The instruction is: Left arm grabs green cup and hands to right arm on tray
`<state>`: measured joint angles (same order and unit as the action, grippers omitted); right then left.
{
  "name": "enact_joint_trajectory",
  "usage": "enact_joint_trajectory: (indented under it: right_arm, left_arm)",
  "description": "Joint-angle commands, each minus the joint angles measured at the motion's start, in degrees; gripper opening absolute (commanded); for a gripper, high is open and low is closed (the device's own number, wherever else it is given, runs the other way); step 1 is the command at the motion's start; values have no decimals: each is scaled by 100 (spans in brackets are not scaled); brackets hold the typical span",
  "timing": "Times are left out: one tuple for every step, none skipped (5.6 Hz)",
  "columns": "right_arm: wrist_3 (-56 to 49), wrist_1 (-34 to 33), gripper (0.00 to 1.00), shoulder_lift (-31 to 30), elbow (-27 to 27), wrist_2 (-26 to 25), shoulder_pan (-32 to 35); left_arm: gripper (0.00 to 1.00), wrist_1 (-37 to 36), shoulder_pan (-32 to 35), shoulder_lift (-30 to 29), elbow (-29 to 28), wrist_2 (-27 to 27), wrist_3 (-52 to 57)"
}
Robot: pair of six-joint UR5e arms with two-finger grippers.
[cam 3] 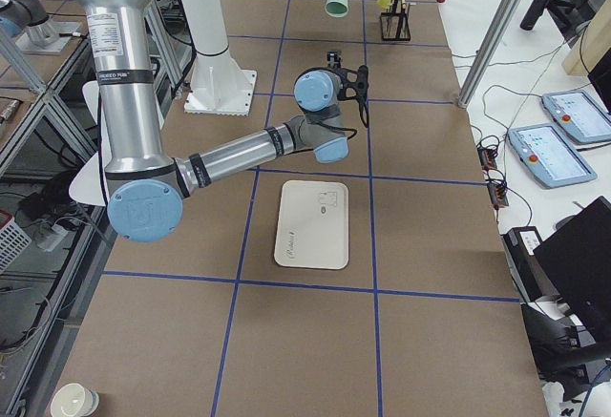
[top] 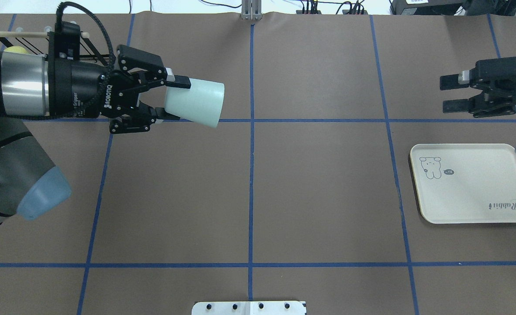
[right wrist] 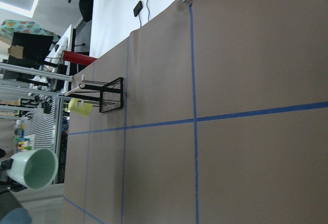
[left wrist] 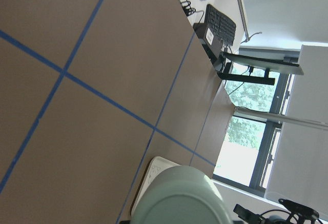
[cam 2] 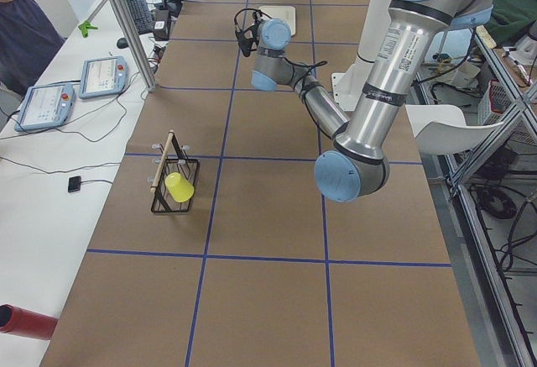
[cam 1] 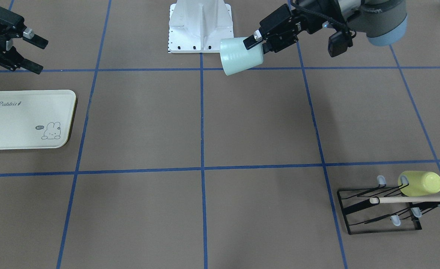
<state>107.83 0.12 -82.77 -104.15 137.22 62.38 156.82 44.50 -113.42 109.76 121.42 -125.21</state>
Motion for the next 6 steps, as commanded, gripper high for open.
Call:
enact_joint_trajectory:
  right_arm:
    - [850,600,100,269,-18,-1619,-1160]
    - [1306,977,100,427,-44,-1941,-1349]
    - [1938,1329,100,707,-36,-2588,-1473]
    - [2127,1768,100,718,-44,-2986,-1692]
    - [2276,1555,99,858,-62,-3008,-1781]
    - [2278,996,99,1103,-88,-3008,-1878]
  left_arm:
    - [9,199,-309,-337,-16,-14,-458]
    - [10,582,-310,-365,-77,-283,-825]
    - [9,952,-467,-365,-199,-538,-986]
    - [9,964,-477,-365,-383,-567,-935]
    - [8,982,-512,-391,-533,-550,-917]
    - [8,982,-608,-426,-456,-558,-952]
